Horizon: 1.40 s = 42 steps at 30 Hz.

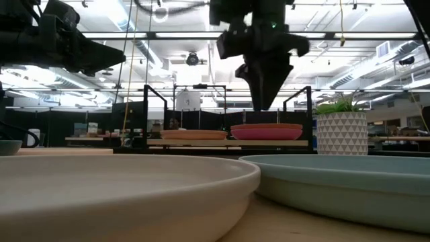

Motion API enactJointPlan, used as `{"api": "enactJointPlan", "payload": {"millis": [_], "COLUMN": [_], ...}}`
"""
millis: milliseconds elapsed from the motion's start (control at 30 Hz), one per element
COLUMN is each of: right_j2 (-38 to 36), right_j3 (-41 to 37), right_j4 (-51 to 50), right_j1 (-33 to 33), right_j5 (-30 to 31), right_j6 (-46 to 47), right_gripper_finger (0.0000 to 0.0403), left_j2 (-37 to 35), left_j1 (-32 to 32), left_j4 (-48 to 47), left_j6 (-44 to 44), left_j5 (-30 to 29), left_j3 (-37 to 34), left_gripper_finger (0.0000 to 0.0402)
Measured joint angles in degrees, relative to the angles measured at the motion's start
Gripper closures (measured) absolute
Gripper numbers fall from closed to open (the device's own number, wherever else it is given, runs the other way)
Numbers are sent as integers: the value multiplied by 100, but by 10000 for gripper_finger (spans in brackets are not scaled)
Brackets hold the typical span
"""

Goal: Place and stack plates onto a shelf
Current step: Stack the light blue plate on top of the brown plate on the shelf

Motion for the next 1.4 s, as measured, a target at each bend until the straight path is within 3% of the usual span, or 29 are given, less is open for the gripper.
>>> {"api": "enactJointPlan", "payload": {"millis": [167, 533, 800, 1033, 1167, 1400], "right_j2": [2, 4, 5, 17, 20, 20], "right_j3": [-376, -1232, -1301, -1815, -2049, -2189], "right_j4": [550, 1627, 1861, 2368, 2394, 2490], "right_j1": [561, 1283, 1323, 1255, 1251, 1317], "right_j5": [-451, -447, -392, -988, -1025, -608], "right_j6": [67, 674, 741, 696, 540, 339], "right_gripper_finger": [249, 249, 250, 250, 253, 305], "left_j2": [0, 0, -1, -1, 0, 0], "left_j1": [2, 0, 0, 0, 2, 0], "left_j4": [0, 30, 35, 34, 33, 33], "left_j6": [0, -2, 20, 26, 28, 34], "left_j5": [0, -22, -23, -25, -26, -26], "left_j3": [0, 0, 0, 0, 0, 0], "left_gripper_finger": [260, 260, 260, 260, 260, 260]}}
